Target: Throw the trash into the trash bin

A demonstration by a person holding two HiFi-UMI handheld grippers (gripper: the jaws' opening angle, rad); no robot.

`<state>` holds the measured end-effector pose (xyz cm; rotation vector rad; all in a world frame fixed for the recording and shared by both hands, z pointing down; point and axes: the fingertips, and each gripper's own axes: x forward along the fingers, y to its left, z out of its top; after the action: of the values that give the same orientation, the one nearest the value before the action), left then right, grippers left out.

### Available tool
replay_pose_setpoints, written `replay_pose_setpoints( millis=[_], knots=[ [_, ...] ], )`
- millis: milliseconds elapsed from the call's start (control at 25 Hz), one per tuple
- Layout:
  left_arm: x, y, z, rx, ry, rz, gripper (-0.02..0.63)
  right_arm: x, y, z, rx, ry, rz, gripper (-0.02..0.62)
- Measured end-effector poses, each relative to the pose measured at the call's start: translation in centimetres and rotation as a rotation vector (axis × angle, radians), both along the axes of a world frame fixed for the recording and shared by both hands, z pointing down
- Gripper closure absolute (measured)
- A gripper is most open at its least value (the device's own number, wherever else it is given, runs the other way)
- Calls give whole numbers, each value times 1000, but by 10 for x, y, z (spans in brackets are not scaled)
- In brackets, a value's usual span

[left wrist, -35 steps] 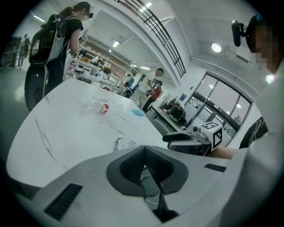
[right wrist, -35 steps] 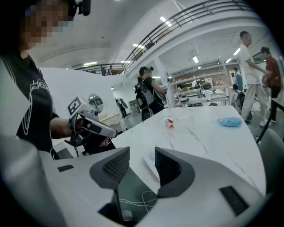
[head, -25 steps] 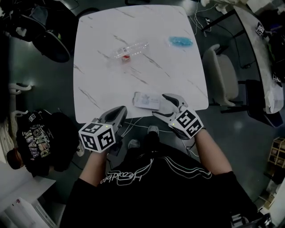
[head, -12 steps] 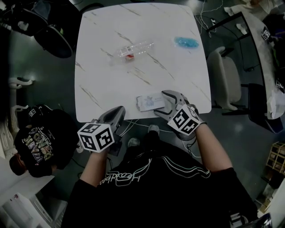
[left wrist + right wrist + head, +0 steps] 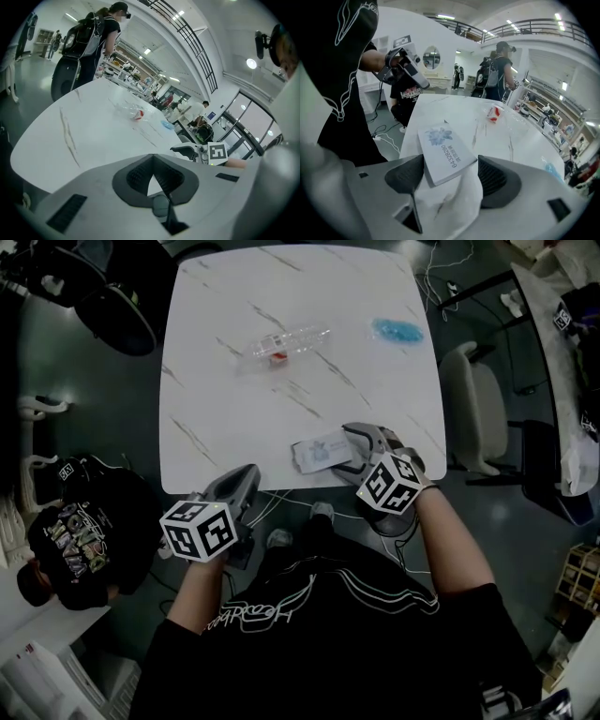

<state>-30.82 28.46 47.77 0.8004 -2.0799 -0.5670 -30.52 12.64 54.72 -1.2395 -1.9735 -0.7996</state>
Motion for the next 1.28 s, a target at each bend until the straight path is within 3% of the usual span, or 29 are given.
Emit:
replay_pose_setpoints(
  millis=[440, 680, 880, 1120, 1280],
  knots=[
    [4, 17, -6, -7, -8, -10, 601, -3, 0, 7, -6, 39, 36, 243],
    [13, 25, -5, -1, -4, -8, 601, -2, 3, 6, -27, 40, 118, 245],
    [22, 34, -11, 1, -12, -1, 601, -1, 6, -4, -76, 27, 207, 245],
    [32, 40, -24, 20, -44, 22, 601, 1, 18, -47, -253, 28, 359, 245],
    [39, 44, -38, 51, -76, 38, 601, 7, 28, -79, -295, -31, 420, 245]
  ],
)
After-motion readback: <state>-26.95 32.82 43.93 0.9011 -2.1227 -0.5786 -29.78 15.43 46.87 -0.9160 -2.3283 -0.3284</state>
